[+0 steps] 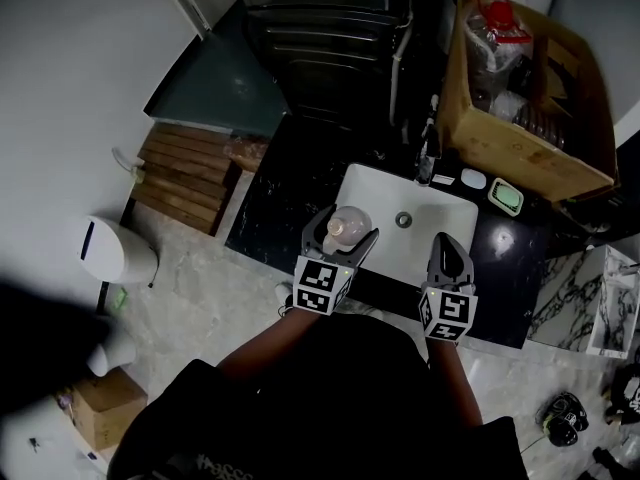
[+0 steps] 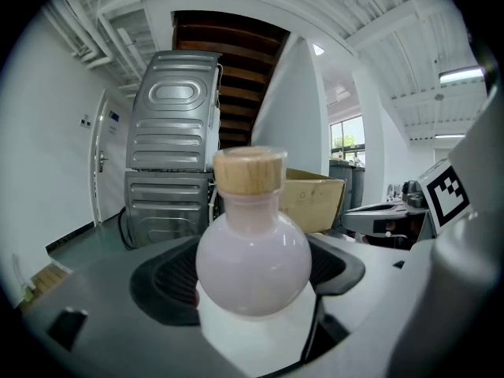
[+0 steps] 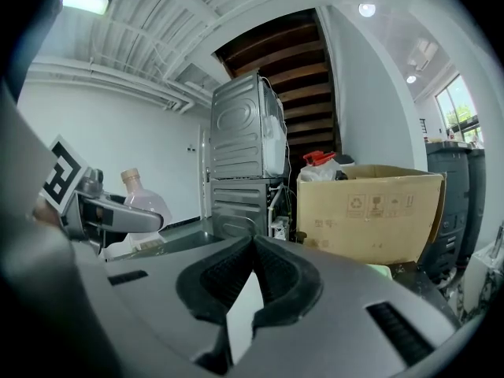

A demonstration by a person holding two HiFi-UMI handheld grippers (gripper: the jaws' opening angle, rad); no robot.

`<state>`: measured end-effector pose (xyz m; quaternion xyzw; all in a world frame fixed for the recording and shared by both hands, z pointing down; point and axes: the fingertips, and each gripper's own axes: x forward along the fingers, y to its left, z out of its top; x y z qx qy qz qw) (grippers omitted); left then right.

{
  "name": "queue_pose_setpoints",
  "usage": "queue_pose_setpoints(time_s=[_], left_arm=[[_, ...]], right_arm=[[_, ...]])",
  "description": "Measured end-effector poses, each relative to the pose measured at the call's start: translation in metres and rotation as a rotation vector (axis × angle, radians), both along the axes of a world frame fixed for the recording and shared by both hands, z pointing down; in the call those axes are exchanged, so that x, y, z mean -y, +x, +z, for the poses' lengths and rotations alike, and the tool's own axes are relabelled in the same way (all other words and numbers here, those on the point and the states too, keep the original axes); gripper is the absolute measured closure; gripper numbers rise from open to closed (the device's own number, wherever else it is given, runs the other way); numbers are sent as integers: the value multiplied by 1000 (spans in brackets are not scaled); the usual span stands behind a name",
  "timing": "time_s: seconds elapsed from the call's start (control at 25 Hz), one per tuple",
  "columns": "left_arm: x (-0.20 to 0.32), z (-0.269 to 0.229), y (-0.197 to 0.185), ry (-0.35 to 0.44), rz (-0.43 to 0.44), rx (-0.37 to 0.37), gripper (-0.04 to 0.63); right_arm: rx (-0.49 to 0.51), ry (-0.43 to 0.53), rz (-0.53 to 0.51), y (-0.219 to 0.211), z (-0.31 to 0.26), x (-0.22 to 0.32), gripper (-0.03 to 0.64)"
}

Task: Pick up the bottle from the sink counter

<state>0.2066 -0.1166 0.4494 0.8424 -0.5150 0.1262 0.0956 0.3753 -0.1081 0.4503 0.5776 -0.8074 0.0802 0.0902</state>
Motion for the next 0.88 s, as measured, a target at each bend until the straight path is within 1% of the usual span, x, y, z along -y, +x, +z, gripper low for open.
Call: queue_pose_setpoints(time_s=[0.32,0.6,0.88], left_arm=[[5,-1,3,1,20,0,201],[6,-5,7,17,19,6,201],[6,-2,7,21,16,11,201]], right_arm=[[-7,2,10,1,0,1,580],[-15,15,26,10,-2,1,580],[5,-2,37,16,7,-2,580]])
